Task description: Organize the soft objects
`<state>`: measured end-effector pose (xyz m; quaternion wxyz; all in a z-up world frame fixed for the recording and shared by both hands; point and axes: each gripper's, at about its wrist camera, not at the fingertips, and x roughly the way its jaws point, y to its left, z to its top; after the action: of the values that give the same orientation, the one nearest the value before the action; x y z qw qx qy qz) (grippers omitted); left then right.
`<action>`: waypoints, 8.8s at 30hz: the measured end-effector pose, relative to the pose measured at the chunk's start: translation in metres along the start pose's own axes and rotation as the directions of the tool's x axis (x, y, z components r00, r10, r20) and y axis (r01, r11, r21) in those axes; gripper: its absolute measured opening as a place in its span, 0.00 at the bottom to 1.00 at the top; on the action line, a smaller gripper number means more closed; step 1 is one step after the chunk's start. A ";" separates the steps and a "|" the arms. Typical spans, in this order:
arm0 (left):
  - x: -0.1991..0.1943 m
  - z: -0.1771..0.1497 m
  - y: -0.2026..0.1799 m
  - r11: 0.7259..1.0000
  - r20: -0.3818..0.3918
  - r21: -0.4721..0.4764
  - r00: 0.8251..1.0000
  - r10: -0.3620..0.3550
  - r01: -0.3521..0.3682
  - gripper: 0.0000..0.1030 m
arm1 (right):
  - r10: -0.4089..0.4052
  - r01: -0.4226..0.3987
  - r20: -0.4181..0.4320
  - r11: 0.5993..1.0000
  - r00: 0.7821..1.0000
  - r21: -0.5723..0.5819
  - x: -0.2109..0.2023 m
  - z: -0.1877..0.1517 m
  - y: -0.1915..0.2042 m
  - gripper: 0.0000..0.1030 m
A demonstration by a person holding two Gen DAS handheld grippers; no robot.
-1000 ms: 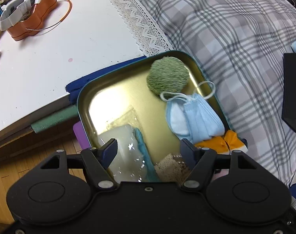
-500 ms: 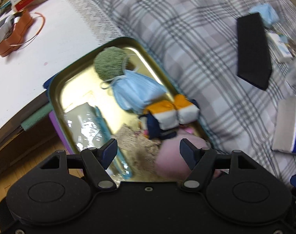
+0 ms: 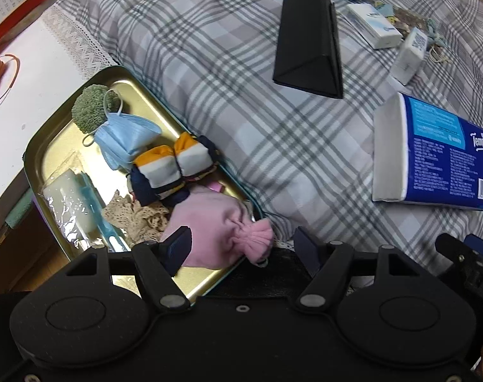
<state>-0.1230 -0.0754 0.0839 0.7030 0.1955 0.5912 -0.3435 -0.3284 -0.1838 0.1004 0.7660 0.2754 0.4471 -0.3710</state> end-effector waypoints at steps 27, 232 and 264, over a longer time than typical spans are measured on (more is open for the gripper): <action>0.000 0.013 -0.051 0.998 -0.007 0.060 1.000 -0.027 0.027 0.65 | -0.030 0.017 0.117 0.993 0.993 0.113 0.012 0.042 -0.034 0.66; -0.055 0.128 -0.085 0.987 -0.021 0.086 0.991 -0.135 0.136 0.53 | -0.099 -0.046 0.334 0.916 0.937 0.399 0.063 0.170 -0.076 0.59; -0.047 0.012 0.163 0.948 0.064 -0.319 0.998 0.000 0.020 0.53 | 0.229 -0.260 0.330 0.964 0.916 0.053 -0.046 0.123 0.053 0.57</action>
<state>-0.0017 0.0402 0.1110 0.7420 0.0653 0.6175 -0.2528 -0.2414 -0.2312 0.2013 0.8547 0.3012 0.2604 -0.3332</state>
